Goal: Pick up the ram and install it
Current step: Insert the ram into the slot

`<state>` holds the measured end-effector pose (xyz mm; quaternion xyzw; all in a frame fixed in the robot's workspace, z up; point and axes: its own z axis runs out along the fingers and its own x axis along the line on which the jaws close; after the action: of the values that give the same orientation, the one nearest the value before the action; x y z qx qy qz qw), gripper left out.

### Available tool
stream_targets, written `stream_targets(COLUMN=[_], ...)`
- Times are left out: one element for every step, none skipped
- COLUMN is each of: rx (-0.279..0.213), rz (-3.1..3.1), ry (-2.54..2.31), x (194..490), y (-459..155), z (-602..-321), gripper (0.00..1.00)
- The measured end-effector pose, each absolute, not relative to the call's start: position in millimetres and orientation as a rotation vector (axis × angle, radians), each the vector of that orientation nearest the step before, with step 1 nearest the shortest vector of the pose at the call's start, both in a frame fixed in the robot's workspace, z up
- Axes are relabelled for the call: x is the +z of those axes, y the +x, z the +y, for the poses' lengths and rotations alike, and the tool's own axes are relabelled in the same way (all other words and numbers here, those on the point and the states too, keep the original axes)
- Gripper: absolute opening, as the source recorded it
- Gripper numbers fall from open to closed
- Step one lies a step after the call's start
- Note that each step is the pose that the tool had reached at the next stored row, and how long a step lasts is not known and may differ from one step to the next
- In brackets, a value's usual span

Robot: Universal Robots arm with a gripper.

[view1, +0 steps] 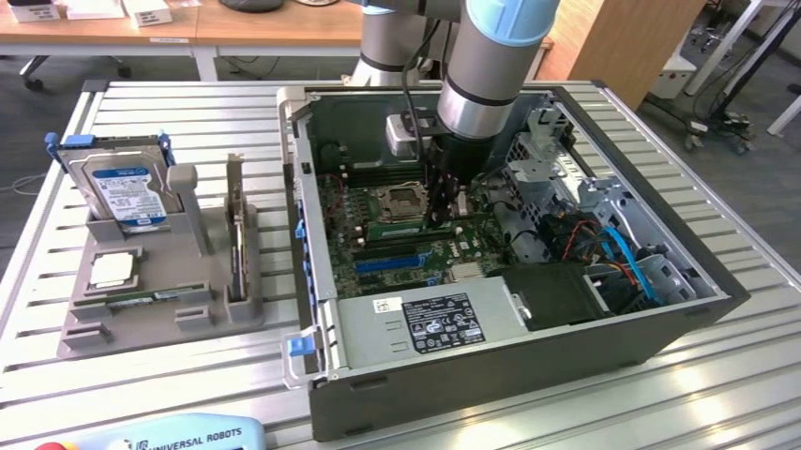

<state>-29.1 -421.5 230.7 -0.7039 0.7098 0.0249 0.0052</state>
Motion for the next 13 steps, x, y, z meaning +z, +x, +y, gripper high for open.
stream_targets(rx=[0.078, 0.078, 0.078, 0.078, 0.078, 0.078, 0.078, 0.078, 0.078, 0.078, 0.078, 0.078, 0.078], rz=[2.222, 2.223, 2.223, 2.223, 2.223, 2.223, 2.223, 2.223, 2.222, 2.223, 2.223, 2.223, 2.223], ry=[-2.204, -2.204, -2.204, -2.204, -2.204, -2.204, -2.204, -2.204, -2.204, -2.204, -2.204, -2.204, -2.204], x=[230.4, 230.4, 230.4, 230.1, 230.0, 230.0, 230.0, 230.0, 229.7, 229.6, 229.6, 229.7, 229.7], y=[-29.1, -29.1, -29.1, -29.1, -29.0, -29.0, -29.1, -29.0, -29.0, -29.0, -29.1, -29.1, -29.0], z=[-421.5, -421.5, -421.5, -421.5, -421.5, -421.5, -421.5, -421.4, -421.4, -421.4, -421.4, -421.5, -421.5], gripper=[0.11, 0.11, 0.11, 0.11, 0.11, 0.11, 0.11, 0.11, 0.11, 0.11, 0.11, 0.11, 0.11])
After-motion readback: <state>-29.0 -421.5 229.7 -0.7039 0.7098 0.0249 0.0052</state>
